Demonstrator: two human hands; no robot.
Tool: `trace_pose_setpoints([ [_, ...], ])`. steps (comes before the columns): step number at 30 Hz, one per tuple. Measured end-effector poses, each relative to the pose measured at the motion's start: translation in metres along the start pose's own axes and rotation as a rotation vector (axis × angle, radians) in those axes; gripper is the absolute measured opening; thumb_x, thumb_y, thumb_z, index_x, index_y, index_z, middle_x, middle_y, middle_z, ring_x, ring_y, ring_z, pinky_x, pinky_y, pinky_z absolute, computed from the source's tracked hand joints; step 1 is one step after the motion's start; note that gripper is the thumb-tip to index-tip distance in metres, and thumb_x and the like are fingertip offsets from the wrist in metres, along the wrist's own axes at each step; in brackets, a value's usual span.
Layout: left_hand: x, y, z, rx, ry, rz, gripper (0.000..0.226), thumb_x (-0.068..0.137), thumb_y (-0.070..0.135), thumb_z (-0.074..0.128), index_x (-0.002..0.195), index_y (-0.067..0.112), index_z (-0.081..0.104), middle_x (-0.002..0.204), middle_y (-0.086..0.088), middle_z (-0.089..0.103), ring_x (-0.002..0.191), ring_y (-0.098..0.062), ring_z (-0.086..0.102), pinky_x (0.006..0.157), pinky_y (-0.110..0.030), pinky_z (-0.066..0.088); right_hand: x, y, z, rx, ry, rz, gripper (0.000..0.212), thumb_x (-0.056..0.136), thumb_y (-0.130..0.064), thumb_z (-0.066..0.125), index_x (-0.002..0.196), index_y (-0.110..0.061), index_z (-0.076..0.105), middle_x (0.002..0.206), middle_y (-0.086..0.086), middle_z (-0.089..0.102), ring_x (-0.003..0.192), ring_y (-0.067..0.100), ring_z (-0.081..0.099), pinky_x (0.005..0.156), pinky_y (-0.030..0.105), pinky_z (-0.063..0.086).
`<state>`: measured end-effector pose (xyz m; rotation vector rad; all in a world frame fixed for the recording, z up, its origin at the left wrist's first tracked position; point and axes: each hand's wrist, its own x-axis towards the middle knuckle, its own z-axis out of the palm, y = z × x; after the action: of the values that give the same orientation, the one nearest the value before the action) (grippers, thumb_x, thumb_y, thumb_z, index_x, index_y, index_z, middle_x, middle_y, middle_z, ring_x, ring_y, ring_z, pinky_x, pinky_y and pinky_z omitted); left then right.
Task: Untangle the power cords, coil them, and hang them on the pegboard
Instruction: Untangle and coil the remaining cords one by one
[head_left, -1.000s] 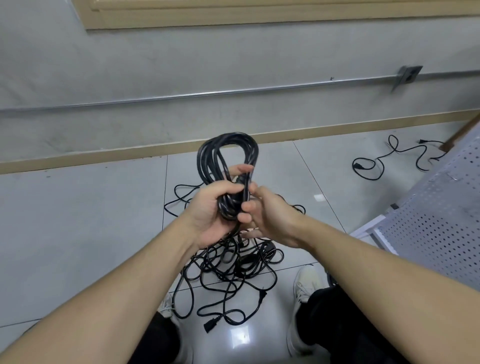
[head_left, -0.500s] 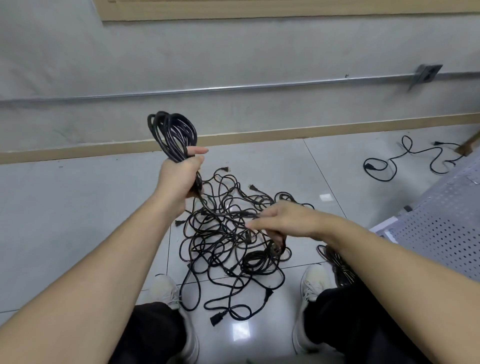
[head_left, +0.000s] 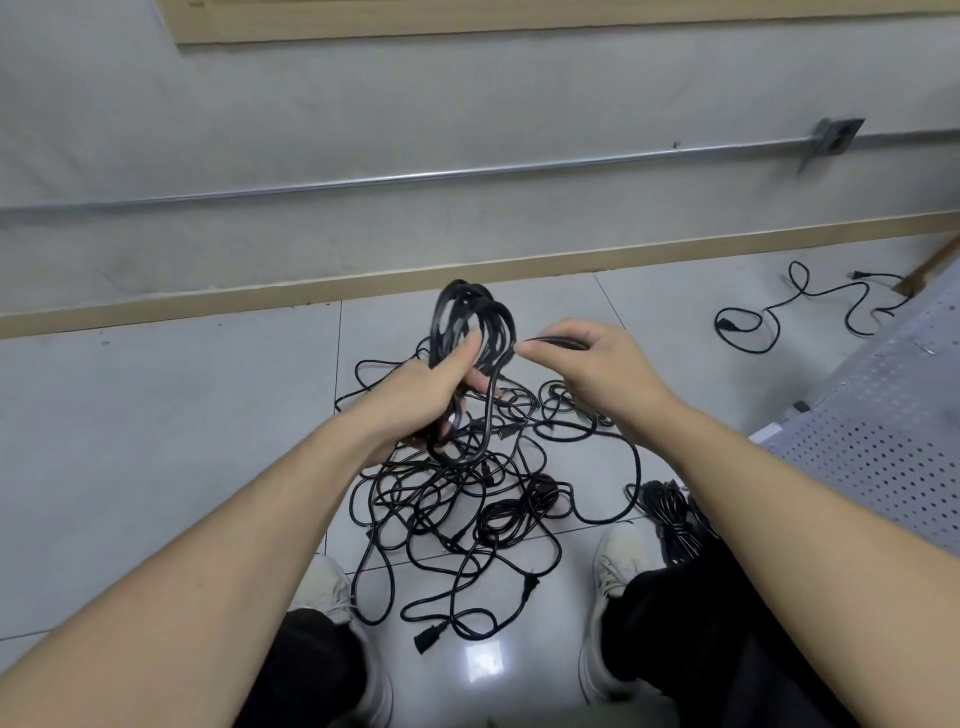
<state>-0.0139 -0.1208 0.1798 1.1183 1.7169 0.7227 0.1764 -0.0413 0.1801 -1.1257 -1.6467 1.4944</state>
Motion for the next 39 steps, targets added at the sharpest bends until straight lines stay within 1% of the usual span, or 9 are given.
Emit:
trace_pose_setpoints([
  [3, -0.005, 0.004, 0.013, 0.133, -0.028, 0.03, 0.078, 0.07, 0.096, 0.023, 0.085, 0.045, 0.079, 0.087, -0.006, 0.062, 0.075, -0.018, 0.06, 0.074, -0.031, 0.046, 0.001, 0.001, 0.006, -0.059, 0.076, -0.054, 0.033, 0.08, -0.028, 0.087, 0.074, -0.013, 0.058, 0.046, -0.015, 0.046, 0.038, 0.002, 0.035, 0.04, 0.017, 0.027],
  [8, -0.001, -0.003, 0.021, 0.165, -0.119, 0.077, 0.035, 0.082, 0.054, 0.074, 0.073, 0.021, 0.066, 0.062, 0.006, 0.049, 0.06, -0.016, 0.044, 0.061, -0.029, 0.039, 0.007, -0.001, 0.004, -0.211, 0.182, 0.015, 0.056, 0.069, -0.044, 0.091, 0.068, -0.021, 0.04, 0.043, -0.016, 0.034, 0.041, 0.007, 0.027, 0.042, 0.024, 0.025],
  [13, -0.003, -0.007, 0.026, 0.077, -0.087, 0.058, 0.055, 0.052, 0.058, 0.063, 0.089, 0.02, 0.076, 0.076, -0.008, 0.052, 0.068, -0.022, 0.047, 0.063, -0.038, 0.038, 0.007, -0.003, -0.004, 0.133, 0.072, 0.154, 0.028, 0.079, -0.036, 0.084, 0.079, -0.02, 0.061, 0.058, -0.011, 0.049, 0.054, 0.009, 0.04, 0.048, 0.024, 0.03],
  [18, -0.005, -0.01, 0.027, -0.051, -0.169, 0.124, 0.03, 0.071, 0.038, 0.055, 0.084, 0.025, 0.079, 0.083, -0.002, 0.059, 0.073, -0.021, 0.054, 0.063, -0.034, 0.042, 0.011, -0.008, -0.013, 0.262, 0.104, 0.074, 0.017, 0.088, -0.032, 0.076, 0.088, -0.018, 0.066, 0.092, -0.012, 0.068, 0.096, 0.006, 0.062, 0.091, 0.033, 0.049],
  [23, -0.007, -0.012, 0.032, -0.124, -0.188, 0.223, 0.027, 0.074, 0.022, 0.05, 0.078, 0.023, 0.077, 0.084, -0.01, 0.061, 0.071, -0.026, 0.055, 0.06, -0.035, 0.047, 0.007, -0.005, 0.007, 0.23, 0.145, 0.048, 0.025, 0.098, -0.042, 0.064, 0.099, -0.02, 0.052, 0.1, 0.007, 0.068, 0.081, 0.026, 0.067, 0.068, 0.042, 0.052],
  [26, -0.011, -0.01, 0.029, -0.15, -0.173, 0.322, 0.031, 0.075, 0.015, 0.047, 0.074, 0.026, 0.077, 0.077, 0.008, 0.065, 0.083, -0.014, 0.061, 0.069, -0.028, 0.051, 0.002, -0.009, 0.012, 0.3, 0.071, 0.134, 0.042, 0.1, -0.053, 0.054, 0.127, -0.023, 0.044, 0.119, 0.009, 0.069, 0.089, 0.036, 0.076, 0.079, 0.058, 0.06],
  [30, -0.014, -0.013, 0.031, -0.044, -0.146, 0.384, 0.03, 0.073, 0.017, 0.048, 0.074, 0.032, 0.074, 0.089, -0.027, 0.058, 0.079, -0.019, 0.05, 0.071, -0.026, 0.04, 0.0, -0.012, 0.012, 0.294, -0.037, 0.255, 0.065, 0.099, -0.068, 0.038, 0.119, -0.013, 0.067, 0.099, 0.013, 0.078, 0.094, 0.028, 0.075, 0.095, 0.05, 0.056],
  [34, -0.011, -0.011, 0.037, -0.144, -0.195, 0.409, 0.031, 0.069, 0.012, 0.049, 0.076, 0.024, 0.077, 0.123, 0.027, 0.063, 0.114, 0.003, 0.055, 0.092, -0.012, 0.041, -0.001, -0.012, 0.012, 0.281, 0.015, 0.248, 0.077, 0.093, -0.076, 0.038, 0.078, -0.007, 0.068, 0.068, 0.013, 0.067, 0.072, 0.027, 0.073, 0.082, 0.04, 0.053],
  [39, -0.008, -0.008, 0.035, -0.14, -0.299, 0.414, 0.03, 0.069, 0.011, 0.049, 0.083, 0.012, 0.076, 0.103, -0.003, 0.07, 0.103, -0.027, 0.063, 0.085, -0.031, 0.046, 0.003, -0.013, 0.013, 0.246, 0.114, 0.308, 0.074, 0.087, -0.085, 0.038, 0.07, -0.015, 0.056, 0.048, 0.001, 0.035, 0.061, 0.024, 0.066, 0.078, 0.042, 0.049],
])
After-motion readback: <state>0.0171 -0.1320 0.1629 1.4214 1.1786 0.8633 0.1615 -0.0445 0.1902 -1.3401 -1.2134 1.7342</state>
